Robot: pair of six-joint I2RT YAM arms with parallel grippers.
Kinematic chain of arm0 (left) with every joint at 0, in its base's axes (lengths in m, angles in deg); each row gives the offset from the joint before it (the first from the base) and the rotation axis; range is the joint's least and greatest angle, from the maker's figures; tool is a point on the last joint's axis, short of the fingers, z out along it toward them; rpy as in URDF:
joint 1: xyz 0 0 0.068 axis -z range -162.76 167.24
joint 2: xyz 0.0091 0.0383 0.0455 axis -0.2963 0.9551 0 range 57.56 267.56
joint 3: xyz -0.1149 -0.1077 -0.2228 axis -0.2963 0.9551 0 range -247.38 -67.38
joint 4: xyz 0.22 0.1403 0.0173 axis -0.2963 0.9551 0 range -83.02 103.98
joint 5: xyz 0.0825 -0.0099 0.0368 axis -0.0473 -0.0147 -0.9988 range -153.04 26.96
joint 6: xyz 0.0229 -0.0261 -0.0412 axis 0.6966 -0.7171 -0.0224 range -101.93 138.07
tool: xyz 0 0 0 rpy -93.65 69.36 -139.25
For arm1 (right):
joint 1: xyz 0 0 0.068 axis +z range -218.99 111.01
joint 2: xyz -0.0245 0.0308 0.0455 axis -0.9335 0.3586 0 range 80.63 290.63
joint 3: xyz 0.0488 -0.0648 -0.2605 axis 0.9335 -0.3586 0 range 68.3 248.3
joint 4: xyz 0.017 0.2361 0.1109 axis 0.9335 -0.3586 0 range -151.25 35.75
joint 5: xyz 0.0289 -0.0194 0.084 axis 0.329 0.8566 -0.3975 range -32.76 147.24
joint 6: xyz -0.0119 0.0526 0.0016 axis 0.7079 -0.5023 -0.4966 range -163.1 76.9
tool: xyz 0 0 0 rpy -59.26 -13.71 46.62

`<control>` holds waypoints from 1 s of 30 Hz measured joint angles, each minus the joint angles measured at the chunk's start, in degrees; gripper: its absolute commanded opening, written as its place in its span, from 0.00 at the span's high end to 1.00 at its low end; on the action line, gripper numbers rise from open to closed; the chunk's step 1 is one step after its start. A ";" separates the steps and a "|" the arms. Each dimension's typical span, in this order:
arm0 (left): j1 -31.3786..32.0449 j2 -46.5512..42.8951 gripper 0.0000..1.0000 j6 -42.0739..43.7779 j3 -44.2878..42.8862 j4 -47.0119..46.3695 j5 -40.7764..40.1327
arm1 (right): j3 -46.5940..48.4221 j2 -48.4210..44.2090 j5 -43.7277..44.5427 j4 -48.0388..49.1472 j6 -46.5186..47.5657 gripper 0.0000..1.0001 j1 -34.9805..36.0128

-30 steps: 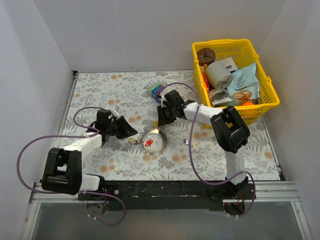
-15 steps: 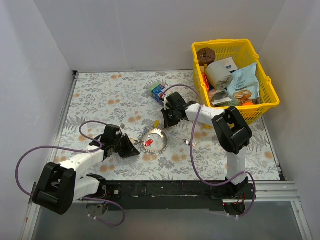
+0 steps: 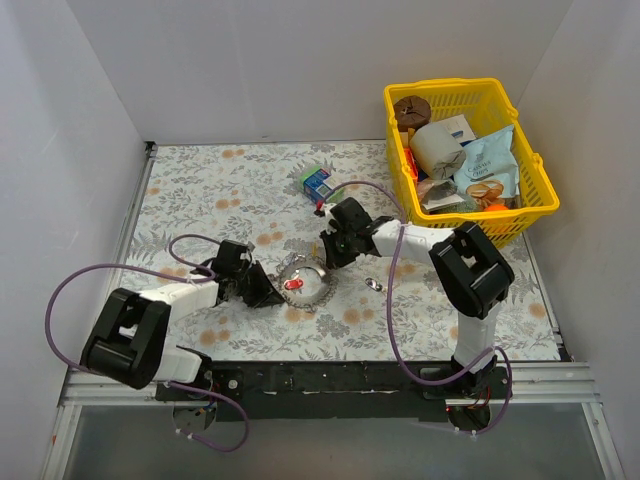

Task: Put the keys on the keyring

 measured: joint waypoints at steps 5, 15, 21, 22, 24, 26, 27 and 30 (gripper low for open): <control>-0.04 4.81 1.00 0.94 -3.65 -0.20 1.07 | -1.79 -1.68 1.51 -0.28 0.28 0.99 0.81; -0.48 9.03 1.00 3.63 -7.08 1.25 3.65 | -3.08 -3.41 6.43 -1.92 0.63 0.99 2.45; -0.39 10.32 1.00 4.87 -9.53 4.57 2.97 | -2.62 -3.41 9.05 -2.97 1.64 0.99 3.85; -0.39 10.71 1.00 5.18 -10.29 5.51 2.62 | -2.60 -3.43 9.44 -3.10 1.86 0.99 4.07; -0.42 11.45 1.00 5.88 -11.87 7.28 1.60 | -2.62 -3.67 9.97 -3.76 2.05 0.99 4.44; -0.44 12.07 1.00 6.51 -13.42 8.28 -0.28 | -2.97 -4.13 9.99 -4.63 2.12 0.99 4.79; -0.52 12.28 1.00 6.80 -14.19 8.31 -1.70 | -3.39 -4.61 9.81 -5.53 2.10 0.99 5.22; -0.72 13.00 1.00 7.82 -16.20 8.24 -5.90 | -4.57 -5.99 8.09 -7.65 2.01 0.99 6.75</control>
